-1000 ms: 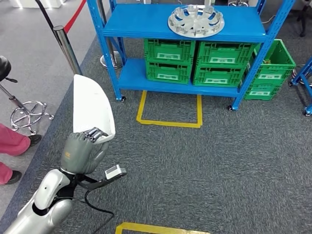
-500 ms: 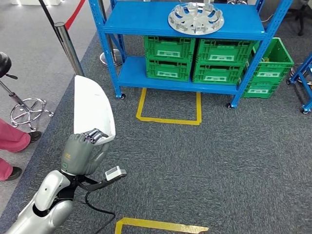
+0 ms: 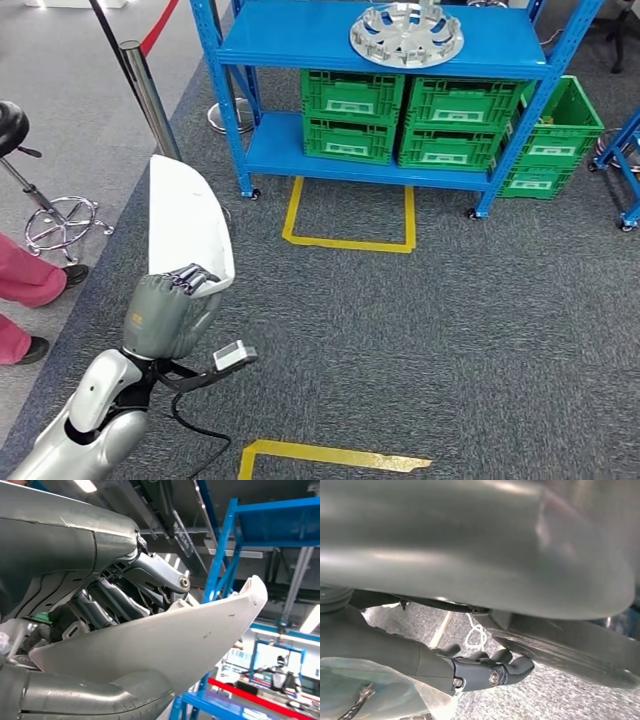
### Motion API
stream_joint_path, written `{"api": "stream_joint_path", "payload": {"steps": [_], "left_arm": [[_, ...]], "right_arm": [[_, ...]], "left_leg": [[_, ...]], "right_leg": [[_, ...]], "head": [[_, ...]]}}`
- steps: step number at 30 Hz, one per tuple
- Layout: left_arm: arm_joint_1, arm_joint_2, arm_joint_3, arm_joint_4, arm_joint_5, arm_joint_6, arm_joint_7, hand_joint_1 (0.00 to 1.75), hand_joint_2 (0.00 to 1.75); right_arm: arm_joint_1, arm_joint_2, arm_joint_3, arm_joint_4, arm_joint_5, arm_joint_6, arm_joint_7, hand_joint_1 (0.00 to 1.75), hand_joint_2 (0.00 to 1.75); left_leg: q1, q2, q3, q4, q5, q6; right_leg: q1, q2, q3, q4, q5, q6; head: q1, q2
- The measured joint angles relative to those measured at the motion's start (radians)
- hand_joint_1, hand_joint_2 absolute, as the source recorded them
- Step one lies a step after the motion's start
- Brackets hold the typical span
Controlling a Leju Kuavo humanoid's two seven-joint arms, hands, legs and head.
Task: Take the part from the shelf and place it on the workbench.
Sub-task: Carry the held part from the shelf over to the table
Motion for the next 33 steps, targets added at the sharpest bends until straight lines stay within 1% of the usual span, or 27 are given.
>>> {"api": "stream_joint_path", "payload": {"steps": [2, 3, 4, 6, 7, 8, 9, 10, 12, 13, 14, 15, 17, 18, 19, 20, 22, 23, 24, 25, 26, 27, 28, 29, 30, 32, 33], "left_arm": [[0.002, 0.001, 0.0, -0.001, 0.0, 0.0, 0.0, 1.75, 1.75], [0.002, 0.001, 0.001, -0.003, -0.001, 0.0, 0.001, 1.75, 1.75], [0.002, 0.002, 0.001, -0.004, -0.001, -0.001, 0.002, 1.75, 1.75], [0.005, 0.003, 0.002, -0.005, -0.002, -0.002, 0.005, 1.75, 1.75], [0.007, 0.004, 0.002, -0.005, -0.003, -0.002, 0.006, 1.75, 1.75], [0.01, 0.004, 0.002, -0.005, -0.003, -0.003, 0.009, 1.75, 1.75], [0.012, 0.004, 0.002, -0.006, -0.003, -0.003, 0.01, 1.75, 1.75], [0.013, 0.004, 0.003, -0.006, -0.003, -0.003, 0.012, 1.75, 1.75], [0.013, 0.004, 0.005, -0.009, -0.005, -0.004, 0.014, 1.75, 1.75], [0.012, 0.004, 0.006, -0.011, -0.006, -0.004, 0.014, 1.75, 1.75], [0.012, 0.004, 0.007, -0.013, -0.007, -0.005, 0.014, 1.75, 1.75], [0.012, 0.004, 0.007, -0.014, -0.007, -0.005, 0.015, 1.75, 1.75], [0.015, 0.005, 0.007, -0.018, -0.009, -0.007, 0.016, 1.75, 1.75], [0.016, 0.005, 0.008, -0.02, -0.01, -0.008, 0.017, 1.75, 1.75], [0.016, 0.005, 0.008, -0.022, -0.011, -0.009, 0.017, 1.75, 1.75], [0.017, 0.005, 0.008, -0.024, -0.012, -0.01, 0.017, 1.75, 1.75], [0.019, 0.005, 0.008, -0.024, -0.012, -0.011, 0.017, 1.75, 1.75], [0.021, 0.005, 0.008, -0.024, -0.012, -0.012, 0.017, 1.75, 1.75], [0.023, 0.005, 0.008, -0.024, -0.012, -0.012, 0.017, 1.75, 1.75], [0.024, 0.005, 0.008, -0.024, -0.013, -0.013, 0.017, 1.75, 1.75], [0.024, 0.005, 0.008, -0.025, -0.013, -0.013, 0.018, 1.75, 1.75], [0.024, 0.005, 0.008, -0.025, -0.013, -0.014, 0.018, 1.75, 1.75], [0.023, 0.005, 0.008, -0.025, -0.014, -0.015, 0.019, 1.75, 1.75], [0.022, 0.005, 0.008, -0.025, -0.014, -0.017, 0.02, 1.75, 1.75], [0.021, 0.005, 0.008, -0.026, -0.014, -0.018, 0.02, 1.75, 1.75], [0.022, 0.006, 0.008, -0.028, -0.015, -0.021, 0.02, 1.75, 1.75], [0.022, 0.006, 0.008, -0.029, -0.015, -0.022, 0.02, 1.75, 1.75]], "right_arm": [[0.0, 0.003, 0.0, 0.0, 0.002, 0.0, 0.0, 0.0, 0.0], [0.0, 0.004, 0.0, 0.001, 0.003, -0.001, 0.002, 0.0, 0.0], [0.0, 0.005, 0.0, 0.001, 0.005, -0.002, 0.004, 0.0, 0.0], [0.0, 0.005, 0.0, 0.002, 0.011, -0.004, 0.01, 0.0, 0.0], [0.0, 0.005, 0.0, 0.002, 0.014, -0.006, 0.012, 0.0, 0.0], [0.0, 0.005, 0.0, 0.002, 0.015, -0.009, 0.014, 0.0, 0.0], [0.0, 0.005, 0.0, 0.002, 0.016, -0.014, 0.015, 0.0, 0.0], [0.0, 0.006, 0.0, 0.002, 0.018, -0.02, 0.015, 0.0, 0.0], [-0.001, 0.007, 0.0, 0.002, 0.026, -0.034, 0.02, 0.0, 0.0], [0.0, 0.008, 0.0, 0.002, 0.032, -0.04, 0.023, 0.0, 0.0], [0.001, 0.008, 0.0, 0.002, 0.039, -0.047, 0.027, 0.0, 0.0], [0.002, 0.009, 0.0, 0.002, 0.047, -0.052, 0.03, 0.0, 0.0], [0.002, 0.01, 0.0, 0.001, 0.059, -0.059, 0.036, 0.0, 0.0], [0.002, 0.01, 0.0, 0.001, 0.063, -0.062, 0.038, 0.0, 0.0], [0.002, 0.01, 0.0, 0.001, 0.066, -0.064, 0.041, 0.0, 0.0], [0.001, 0.01, 0.0, 0.001, 0.069, -0.065, 0.042, 0.0, 0.0], [0.0, 0.01, 0.0, 0.001, 0.071, -0.067, 0.042, 0.0, 0.0], [0.0, 0.01, 0.0, 0.001, 0.071, -0.067, 0.042, 0.0, 0.0], [-0.001, 0.01, 0.0, 0.001, 0.071, -0.067, 0.042, 0.0, 0.0], [-0.001, 0.01, 0.0, 0.001, 0.071, -0.067, 0.043, 0.0, 0.0], [-0.002, 0.01, 0.0, 0.001, 0.069, -0.066, 0.044, 0.0, 0.0], [-0.002, 0.01, 0.0, 0.001, 0.068, -0.066, 0.045, 0.0, 0.0], [-0.002, 0.01, 0.0, 0.001, 0.066, -0.065, 0.046, 0.0, 0.0], [-0.001, 0.01, 0.0, 0.001, 0.065, -0.065, 0.046, 0.0, 0.0], [-0.001, 0.011, 0.0, 0.001, 0.065, -0.064, 0.046, 0.0, 0.0], [-0.001, 0.013, 0.0, 0.0, 0.064, -0.064, 0.046, 0.0, 0.0], [-0.001, 0.014, 0.0, 0.0, 0.064, -0.064, 0.046, 0.0, 0.0]], "left_leg": [[0.0, -0.001, -0.007, 0.008, -0.004, -0.008], [0.001, -0.001, -0.014, 0.026, -0.02, -0.014], [0.003, -0.002, -0.029, 0.063, -0.046, -0.022], [0.014, -0.003, -0.081, 0.191, -0.117, -0.036], [0.02, -0.003, -0.105, 0.251, -0.141, -0.041], [0.024, -0.003, -0.117, 0.285, -0.148, -0.045], [0.028, -0.003, -0.111, 0.278, -0.134, -0.047], [0.032, -0.003, -0.087, 0.234, -0.103, -0.049], [0.033, 0.015, -0.018, 0.096, -0.039, -0.049], [0.031, 0.026, 0.005, 0.043, -0.023, -0.045], [0.027, 0.034, 0.016, 0.013, -0.018, -0.04], [0.024, 0.035, 0.015, 0.006, -0.022, -0.034], [0.024, 0.022, 0.012, -0.001, -0.015, -0.017], [0.024, 0.015, 0.011, -0.005, -0.011, -0.009], [0.024, 0.009, 0.011, -0.008, -0.007, -0.001], [0.023, 0.004, 0.009, -0.009, -0.004, 0.004], [0.018, -0.009, 0.005, -0.009, -0.001, 0.01], [0.015, -0.016, 0.004, -0.009, 0.0, 0.012], [0.013, -0.025, 0.004, -0.009, 0.001, 0.012], [0.012, -0.034, 0.004, -0.008, 0.002, 0.012], [0.011, -0.044, 0.004, -0.008, 0.002, 0.012], [0.01, -0.053, 0.004, -0.006, 0.003, 0.01], [0.009, -0.062, 0.001, -0.003, 0.003, 0.008], [0.009, -0.071, -0.004, 0.0, 0.005, 0.004], [0.01, -0.08, -0.009, 0.002, 0.007, -0.001], [0.013, -0.096, -0.017, 0.005, 0.01, -0.011], [0.012, -0.091, -0.022, 0.014, 0.002, -0.017]], "right_leg": [[-0.004, 0.0, -0.002, -0.002, 0.006, -0.011], [-0.007, 0.0, -0.003, -0.005, 0.009, -0.015], [-0.01, -0.001, -0.004, -0.007, 0.012, -0.02], [-0.009, -0.001, -0.008, -0.006, 0.015, -0.023], [-0.009, -0.002, -0.01, -0.006, 0.016, -0.024], [-0.009, -0.002, -0.011, -0.006, 0.017, -0.023], [-0.009, -0.001, -0.012, -0.006, 0.018, -0.023], [-0.01, -0.001, -0.011, -0.005, 0.018, -0.022], [-0.008, -0.005, -0.01, -0.005, 0.019, -0.018], [-0.006, -0.007, -0.012, -0.004, 0.02, -0.014], [-0.004, -0.012, -0.015, -0.003, 0.021, -0.01], [-0.003, -0.016, -0.017, -0.003, 0.022, -0.004], [-0.005, -0.026, -0.022, -0.001, 0.019, 0.007], [-0.006, -0.027, -0.029, 0.013, 0.007, 0.012], [-0.007, -0.025, -0.046, 0.047, -0.016, 0.015], [-0.007, -0.02, -0.072, 0.103, -0.048, 0.016], [-0.007, -0.014, -0.135, 0.241, -0.108, 0.015], [-0.007, -0.013, -0.155, 0.285, -0.118, 0.014], [-0.007, -0.012, -0.157, 0.29, -0.109, 0.013], [-0.007, -0.009, -0.138, 0.255, -0.083, 0.01], [-0.007, 0.0, -0.104, 0.188, -0.047, 0.007], [-0.009, 0.022, -0.067, 0.115, -0.019, 0.004], [-0.011, 0.042, -0.035, 0.055, -0.001, 0.002], [-0.013, 0.058, -0.016, 0.018, 0.006, 0.002], [-0.013, 0.065, -0.008, 0.004, 0.004, 0.001], [-0.014, 0.046, -0.005, -0.002, 0.008, -0.003], [-0.016, 0.035, -0.004, -0.005, 0.01, -0.006]], "head": [[0.0, 0.0], [-0.003, 0.0], [-0.005, 0.0], [-0.009, 0.0], [-0.009, 0.0], [-0.009, 0.0], [-0.009, 0.0], [-0.009, 0.0], [-0.01, 0.0], [-0.01, 0.0], [-0.01, 0.0], [-0.01, 0.0], [-0.009, 0.0], [-0.008, 0.0], [-0.007, 0.0], [-0.006, 0.0], [-0.005, 0.0], [-0.005, 0.0], [-0.005, 0.0], [-0.005, 0.0], [-0.005, 0.0], [-0.005, 0.0], [-0.006, 0.0], [-0.006, 0.0], [-0.006, 0.0], [-0.006, 0.0], [-0.007, 0.0]]}}
